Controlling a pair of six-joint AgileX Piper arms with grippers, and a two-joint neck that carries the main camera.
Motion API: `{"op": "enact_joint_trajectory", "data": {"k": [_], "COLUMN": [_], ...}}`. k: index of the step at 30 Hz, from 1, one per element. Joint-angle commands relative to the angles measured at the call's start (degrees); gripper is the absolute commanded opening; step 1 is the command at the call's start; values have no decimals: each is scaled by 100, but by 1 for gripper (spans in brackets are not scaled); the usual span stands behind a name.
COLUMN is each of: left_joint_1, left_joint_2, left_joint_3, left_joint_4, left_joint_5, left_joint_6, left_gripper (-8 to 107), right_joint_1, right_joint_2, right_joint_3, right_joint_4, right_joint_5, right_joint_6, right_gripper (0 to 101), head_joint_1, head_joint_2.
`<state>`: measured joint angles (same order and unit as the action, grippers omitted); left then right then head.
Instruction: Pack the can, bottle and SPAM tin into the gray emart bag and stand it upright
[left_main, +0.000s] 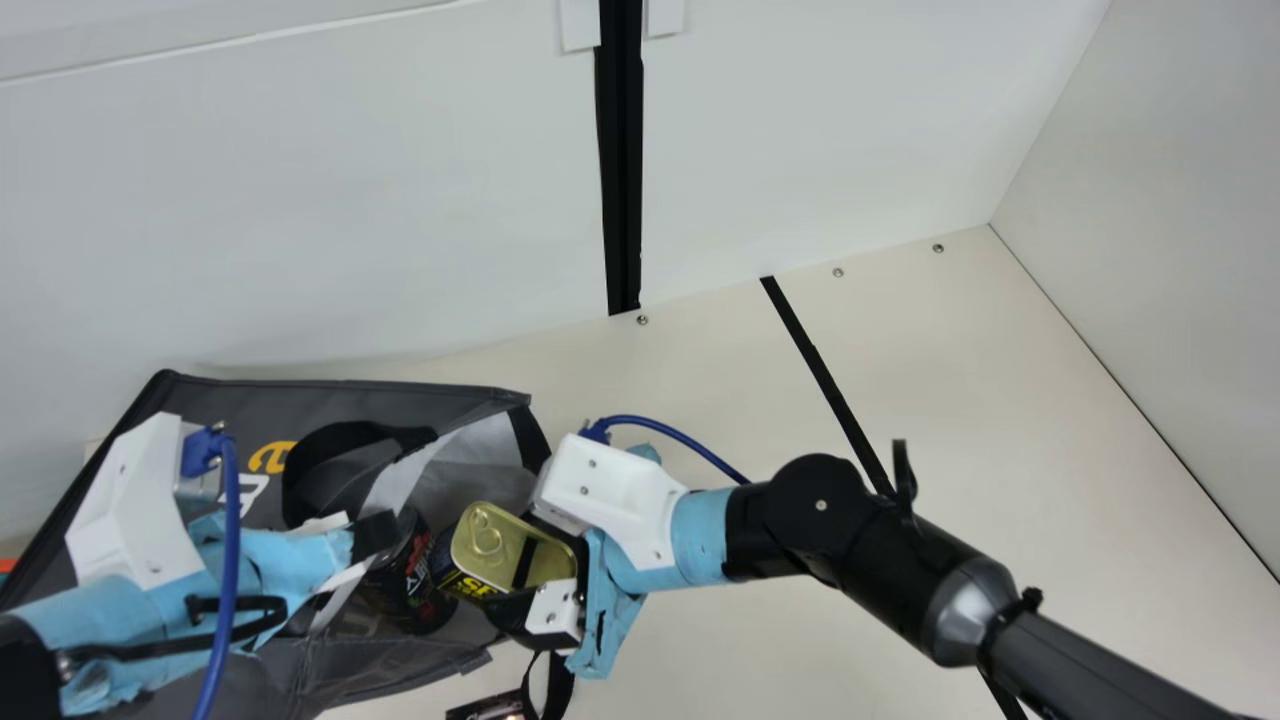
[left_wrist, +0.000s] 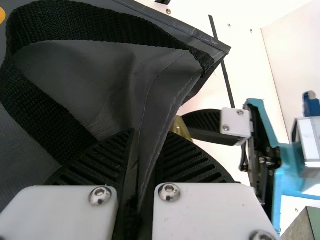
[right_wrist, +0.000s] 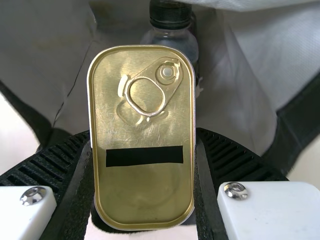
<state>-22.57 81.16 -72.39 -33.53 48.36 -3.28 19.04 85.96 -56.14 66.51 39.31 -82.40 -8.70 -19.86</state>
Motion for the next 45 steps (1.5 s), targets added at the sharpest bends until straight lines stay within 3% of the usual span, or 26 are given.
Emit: {"op": "enact_joint_trajectory", "data": {"k": [1, 19, 45], "left_joint_1": [0, 0, 0], "left_joint_2": [0, 0, 0], "left_joint_3": [0, 0, 0], "left_joint_4": [0, 0, 0], "left_joint_5": [0, 0, 0], "left_joint_6": [0, 0, 0], "left_gripper": [-8, -8, -8], "right_joint_1": [34, 414, 1109], "right_joint_2": [112, 895, 1470], "right_joint_3": [-93, -849, -1541], "right_joint_4": [7, 6, 64], "right_joint_5": [14, -87, -489], "right_joint_6": [-11, 28, 468], "right_gripper": [0, 0, 0], "head_joint_1": [-130, -130, -130], "head_joint_2": [-14, -14, -14]}}
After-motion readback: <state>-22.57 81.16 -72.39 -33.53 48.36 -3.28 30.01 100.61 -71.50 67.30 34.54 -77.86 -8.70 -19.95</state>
